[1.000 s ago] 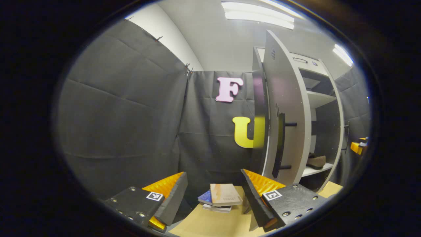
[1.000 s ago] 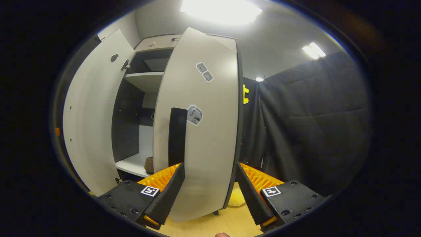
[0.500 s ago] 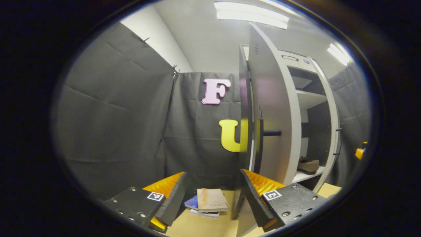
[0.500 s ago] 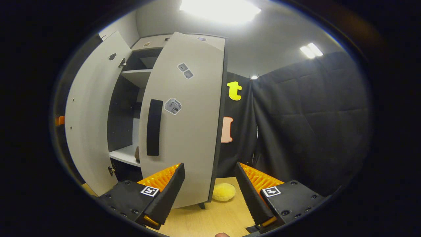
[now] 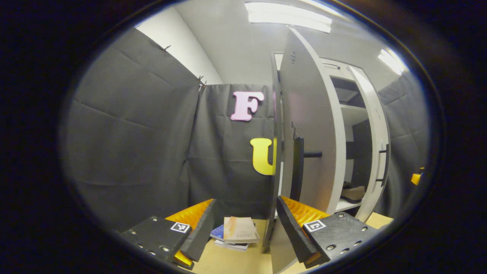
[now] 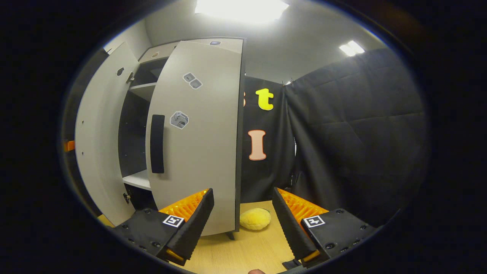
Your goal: Grab one shoe with the right hand and put it into the shoe cabinet, grab the other shoe with the left hand and put it into the shoe cabinet; then close the right door with the right hand and the left door with the left hand.
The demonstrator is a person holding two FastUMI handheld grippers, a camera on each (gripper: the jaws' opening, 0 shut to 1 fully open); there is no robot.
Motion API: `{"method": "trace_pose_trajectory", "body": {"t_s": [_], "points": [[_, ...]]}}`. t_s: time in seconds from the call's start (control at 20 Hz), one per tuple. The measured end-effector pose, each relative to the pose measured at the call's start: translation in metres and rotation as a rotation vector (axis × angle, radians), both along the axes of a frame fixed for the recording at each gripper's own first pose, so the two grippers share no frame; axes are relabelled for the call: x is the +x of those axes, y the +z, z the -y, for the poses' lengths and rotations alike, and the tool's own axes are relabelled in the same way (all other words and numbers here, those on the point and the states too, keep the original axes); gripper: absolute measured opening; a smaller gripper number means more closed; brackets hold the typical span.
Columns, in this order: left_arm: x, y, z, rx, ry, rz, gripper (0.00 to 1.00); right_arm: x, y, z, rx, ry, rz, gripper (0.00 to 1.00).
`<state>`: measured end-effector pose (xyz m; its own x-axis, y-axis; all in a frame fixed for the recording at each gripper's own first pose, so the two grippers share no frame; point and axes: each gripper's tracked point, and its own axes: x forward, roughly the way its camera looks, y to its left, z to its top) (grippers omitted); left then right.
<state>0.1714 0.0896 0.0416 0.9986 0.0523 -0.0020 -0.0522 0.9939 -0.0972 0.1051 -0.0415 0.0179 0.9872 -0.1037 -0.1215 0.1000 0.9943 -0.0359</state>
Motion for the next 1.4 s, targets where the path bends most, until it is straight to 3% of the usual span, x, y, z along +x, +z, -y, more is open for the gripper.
{"method": "trace_pose_trajectory", "body": {"t_s": [0.05, 0.1, 0.45, 0.6, 0.75, 0.85, 0.95, 1.0, 1.2, 1.4], "points": [[-0.001, 0.002, 0.007, 0.005, -0.003, 0.002, 0.92, 0.001, -0.001, 0.002, 0.001, 0.004, 0.0, 0.98], [-0.002, 0.003, 0.013, 0.01, -0.002, 0.005, 0.99, 0.001, -0.001, 0.004, 0.002, 0.009, -0.001, 0.98], [-0.003, 0.005, 0.045, -0.008, -0.025, 0.003, 0.99, -0.003, -0.005, 0.024, 0.004, 0.018, -0.01, 0.98], [0.007, 0.008, 0.067, -0.008, -0.047, 0.011, 0.85, -0.007, -0.003, 0.034, -0.003, 0.015, -0.006, 0.98], [0.015, 0.013, 0.093, -0.013, -0.074, 0.022, 0.84, -0.012, -0.003, 0.049, -0.009, 0.001, -0.008, 0.98], [0.021, 0.011, 0.112, -0.015, -0.099, 0.024, 0.99, -0.016, -0.004, 0.059, -0.002, -0.014, -0.009, 0.98], [0.03, 0.009, 0.13, -0.014, -0.123, 0.023, 0.85, -0.019, -0.005, 0.07, -0.001, -0.036, -0.014, 0.98], [0.034, 0.007, 0.141, -0.013, -0.135, 0.02, 0.99, -0.022, -0.007, 0.074, 0.003, -0.045, -0.019, 0.98], [0.053, -0.003, 0.179, 0.004, -0.169, 0.0, 0.99, -0.031, -0.008, 0.085, 0.007, -0.071, -0.027, 0.98], [0.054, -0.003, 0.19, 0.038, -0.154, 0.016, 0.99, -0.04, -0.01, 0.09, 0.008, -0.076, -0.025, 0.98]]}}
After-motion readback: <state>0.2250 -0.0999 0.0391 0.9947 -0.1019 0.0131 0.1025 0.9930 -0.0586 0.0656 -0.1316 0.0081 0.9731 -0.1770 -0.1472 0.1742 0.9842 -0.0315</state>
